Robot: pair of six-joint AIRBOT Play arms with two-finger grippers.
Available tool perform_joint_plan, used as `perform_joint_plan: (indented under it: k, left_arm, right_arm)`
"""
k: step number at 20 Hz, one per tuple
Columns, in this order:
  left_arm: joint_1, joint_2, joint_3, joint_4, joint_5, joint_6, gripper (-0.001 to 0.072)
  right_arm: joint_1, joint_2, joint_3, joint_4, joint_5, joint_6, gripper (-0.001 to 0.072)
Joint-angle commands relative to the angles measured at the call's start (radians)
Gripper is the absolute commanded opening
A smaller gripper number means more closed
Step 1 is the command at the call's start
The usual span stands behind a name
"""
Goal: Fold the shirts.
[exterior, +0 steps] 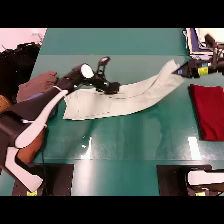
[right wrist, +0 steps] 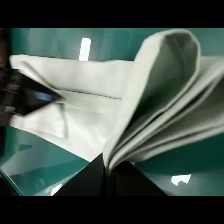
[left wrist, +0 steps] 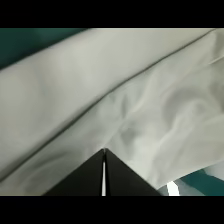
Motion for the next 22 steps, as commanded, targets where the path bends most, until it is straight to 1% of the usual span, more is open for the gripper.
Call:
perform_joint_plan:
  k: [1, 4, 9, 12, 15, 17, 21, 22]
  left_arm:
    - [-0.061, -0.092, 0.066, -0.007, -0.008, -0.002, 0.0026]
    - [-0.071, -0.115, 0.068, -0.050, -0.007, 0.000, 0.0027]
    - [-0.070, -0.114, 0.069, -0.049, -0.007, 0.000, 0.0027]
    - [-0.039, -0.078, 0.071, 0.002, -0.040, -0.002, 0.0026]
    - [0.057, 0.035, 0.071, 0.113, -0.080, -0.006, 0.0026]
    - [0.162, 0.143, 0.071, 0.202, -0.132, -0.004, 0.0027]
    - [0.386, 0.352, 0.071, 0.306, -0.219, 0.000, 0.0027]
    - [0.430, 0.394, 0.071, 0.319, -0.233, 0.000, 0.0027]
  right_arm:
    - [0.105, 0.041, 0.123, 0.037, -0.010, 0.045, 0.0015]
    - [0.193, 0.041, 0.190, 0.037, -0.019, 0.048, 0.0015]
    - [0.309, 0.041, 0.208, 0.037, -0.060, 0.055, 0.0015]
    - [0.371, 0.041, 0.208, 0.037, -0.093, 0.053, 0.0015]
    - [0.458, 0.036, 0.208, 0.038, -0.142, 0.049, 0.0016]
    - [0.542, 0.016, 0.208, 0.038, -0.196, 0.021, 0.0016]
    - [0.771, -0.099, 0.209, 0.048, -0.401, -0.046, 0.0017]
    - [0.830, -0.142, 0.209, 0.074, -0.465, -0.087, 0.0017]
